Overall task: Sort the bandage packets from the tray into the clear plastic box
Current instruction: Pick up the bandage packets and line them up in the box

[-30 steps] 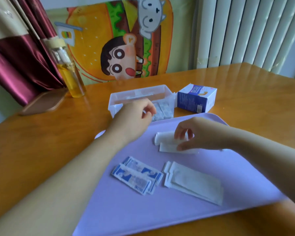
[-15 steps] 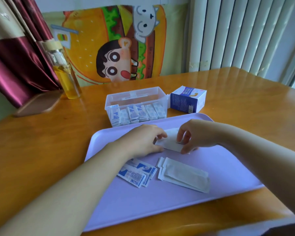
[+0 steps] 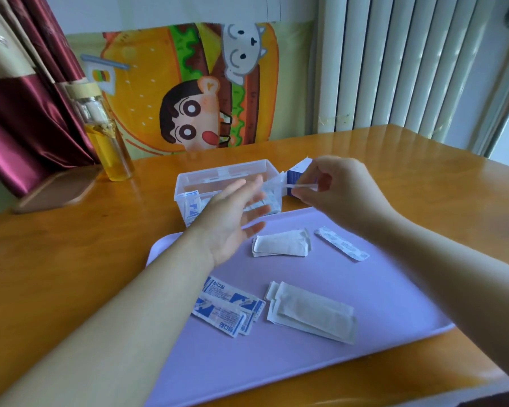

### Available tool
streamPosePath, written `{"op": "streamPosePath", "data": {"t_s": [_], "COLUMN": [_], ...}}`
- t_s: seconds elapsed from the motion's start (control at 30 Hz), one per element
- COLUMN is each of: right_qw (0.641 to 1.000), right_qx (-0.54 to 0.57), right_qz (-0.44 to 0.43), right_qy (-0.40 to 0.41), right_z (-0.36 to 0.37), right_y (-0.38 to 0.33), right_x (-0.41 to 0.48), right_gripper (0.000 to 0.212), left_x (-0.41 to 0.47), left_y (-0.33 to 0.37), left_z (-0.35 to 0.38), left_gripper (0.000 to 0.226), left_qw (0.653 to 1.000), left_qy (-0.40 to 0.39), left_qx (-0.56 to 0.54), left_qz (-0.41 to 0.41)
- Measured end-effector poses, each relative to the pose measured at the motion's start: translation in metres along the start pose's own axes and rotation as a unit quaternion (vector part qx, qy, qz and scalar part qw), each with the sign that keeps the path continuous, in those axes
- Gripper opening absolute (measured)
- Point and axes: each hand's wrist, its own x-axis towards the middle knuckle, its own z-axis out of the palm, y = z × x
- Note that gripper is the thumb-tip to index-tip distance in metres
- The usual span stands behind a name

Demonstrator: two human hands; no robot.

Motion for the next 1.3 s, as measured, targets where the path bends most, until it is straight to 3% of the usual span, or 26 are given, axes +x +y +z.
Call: {"op": "streamPosePath", "data": {"t_s": [0.07,0.17,0.23,0.33,0.43,0.5,0.57,0.6,0.67,0.73,0.83,0.97,1.13,1.23,1.3], "right_qw": [0.997,0.981,0.976,0.976,0.947,0.935,0.945,0.953,0.954,0.941,0.938,0.958,0.939,0.934,0.941], "right_qx": [-0.037,-0.053,-0.017,0.103,0.186,0.208,0.159,0.096,-0.039,-0.127,-0.2,-0.19,-0.182,-0.174,-0.136], "right_qz": [-0.068,-0.121,-0.064,0.059,0.167,0.195,0.215,0.224,0.234,0.221,0.165,0.113,0.07,0.069,0.081], "right_qy": [-0.001,-0.139,-0.209,-0.183,-0.202,-0.209,-0.191,-0.179,-0.186,-0.222,-0.23,-0.185,-0.282,-0.305,-0.299], "right_z": [0.003,0.005,0.0,-0.003,0.003,0.002,-0.007,-0.012,-0.018,-0.016,-0.01,-0.008,0.013,0.024,0.027], "right_y": [-0.004,-0.007,-0.006,0.008,0.02,0.028,0.038,0.045,0.059,0.069,0.072,0.065,0.057,0.054,0.053], "right_x": [0.003,0.001,-0.003,-0.003,-0.003,-0.002,-0.001,-0.002,-0.008,-0.016,-0.02,-0.015,-0.004,0.009,0.017], "right_gripper": [0.019,0.006,0.005,0.008,0.016,0.012,0.008,0.008,0.01,0.016,0.024,0.028,0.037,0.036,0.032], "left_x": [-0.001,-0.002,-0.001,0.0,0.002,0.005,0.009,0.012,0.02,0.028,0.036,0.038,0.04,0.046,0.048], "left_y": [0.002,-0.003,-0.007,-0.014,-0.017,-0.019,-0.02,-0.021,-0.025,-0.032,-0.038,-0.035,-0.028,-0.021,-0.015], "left_z": [0.011,0.02,0.019,0.018,0.024,0.028,0.026,0.021,0.008,-0.001,-0.003,0.002,0.007,0.012,0.014], "left_gripper": [0.012,0.014,0.024,0.035,0.034,0.033,0.038,0.044,0.063,0.08,0.06,0.037,0.05,0.054,0.055], "left_qw": [0.994,0.993,0.993,0.989,0.986,0.989,0.984,0.963,0.869,0.781,0.699,0.626,0.637,0.674,0.672], "left_qy": [-0.035,-0.03,-0.037,-0.108,-0.138,-0.136,-0.112,-0.098,-0.098,-0.146,-0.184,-0.167,-0.166,-0.174,-0.185], "left_qx": [-0.089,-0.107,-0.096,-0.048,-0.026,0.009,0.136,0.249,0.475,0.602,0.688,0.75,0.742,0.717,0.716], "left_qz": [-0.048,-0.035,-0.05,-0.086,-0.085,-0.064,-0.01,0.033,0.094,0.08,0.073,0.136,0.126,0.027,-0.033]}}
